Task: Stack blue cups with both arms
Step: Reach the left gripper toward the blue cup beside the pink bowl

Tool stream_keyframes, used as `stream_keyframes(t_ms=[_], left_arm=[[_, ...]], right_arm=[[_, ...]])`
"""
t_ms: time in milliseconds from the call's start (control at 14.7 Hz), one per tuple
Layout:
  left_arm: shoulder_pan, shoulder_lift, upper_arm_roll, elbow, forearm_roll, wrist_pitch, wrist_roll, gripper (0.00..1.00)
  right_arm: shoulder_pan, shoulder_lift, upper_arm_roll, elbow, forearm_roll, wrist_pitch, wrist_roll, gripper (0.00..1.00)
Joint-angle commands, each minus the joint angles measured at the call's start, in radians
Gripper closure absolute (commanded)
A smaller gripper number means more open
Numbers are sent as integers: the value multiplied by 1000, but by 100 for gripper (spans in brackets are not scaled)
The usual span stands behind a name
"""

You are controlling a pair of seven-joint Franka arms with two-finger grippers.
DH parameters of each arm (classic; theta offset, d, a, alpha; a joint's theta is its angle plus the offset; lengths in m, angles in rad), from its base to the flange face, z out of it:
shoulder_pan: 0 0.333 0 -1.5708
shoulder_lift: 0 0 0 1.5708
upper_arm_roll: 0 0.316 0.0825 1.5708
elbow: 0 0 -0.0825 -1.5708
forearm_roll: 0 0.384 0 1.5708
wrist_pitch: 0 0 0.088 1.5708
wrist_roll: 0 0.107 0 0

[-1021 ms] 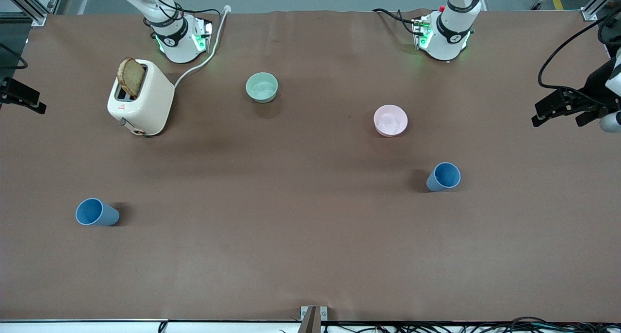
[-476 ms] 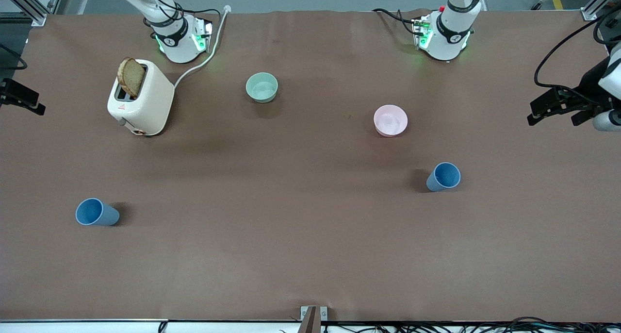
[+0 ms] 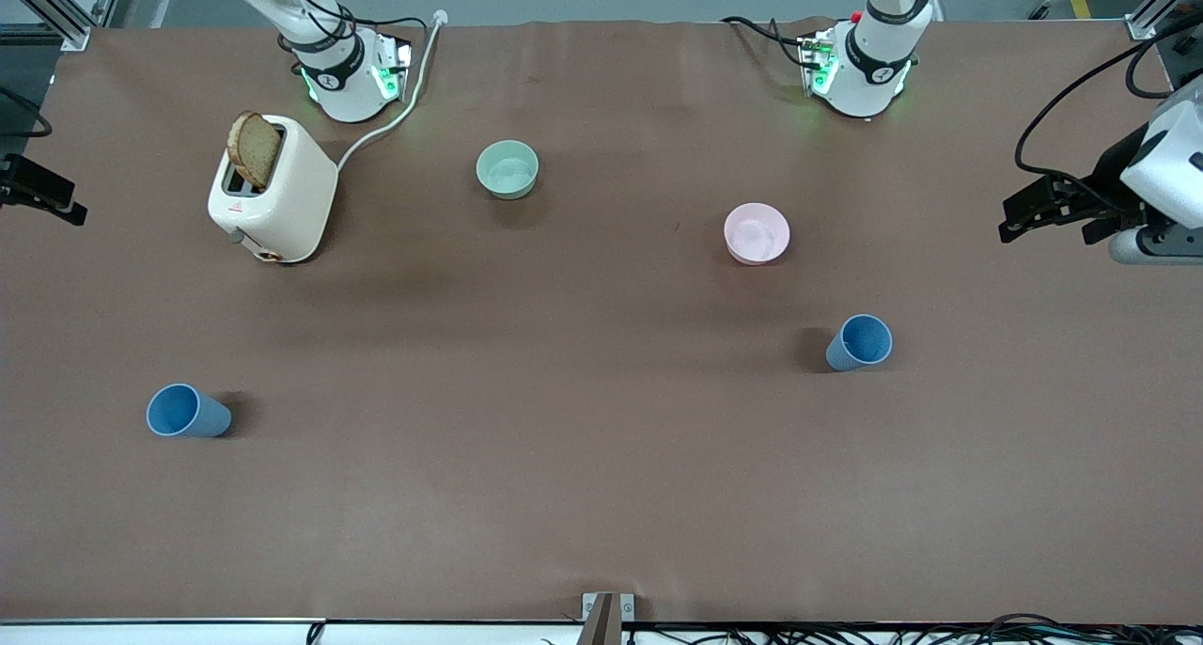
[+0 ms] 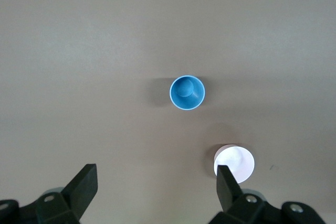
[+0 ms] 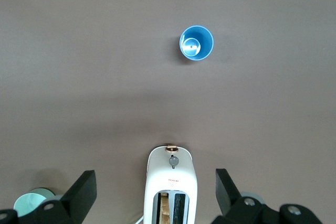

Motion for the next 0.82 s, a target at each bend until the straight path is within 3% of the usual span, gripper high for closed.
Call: stream_keyframes(t_ms=[0, 476, 749], left_arm=[[0, 62, -7, 14, 42, 16, 11, 0], [-7, 214, -18, -16, 34, 102, 11, 0], [-3, 223, -33, -145, 39, 246, 11, 0]], right_arm=[[-21, 4, 11, 8, -2, 5, -11, 0], [-18, 4, 11, 8, -5, 8, -11, 0], [-33, 36, 11, 6, -11, 43, -34, 0]])
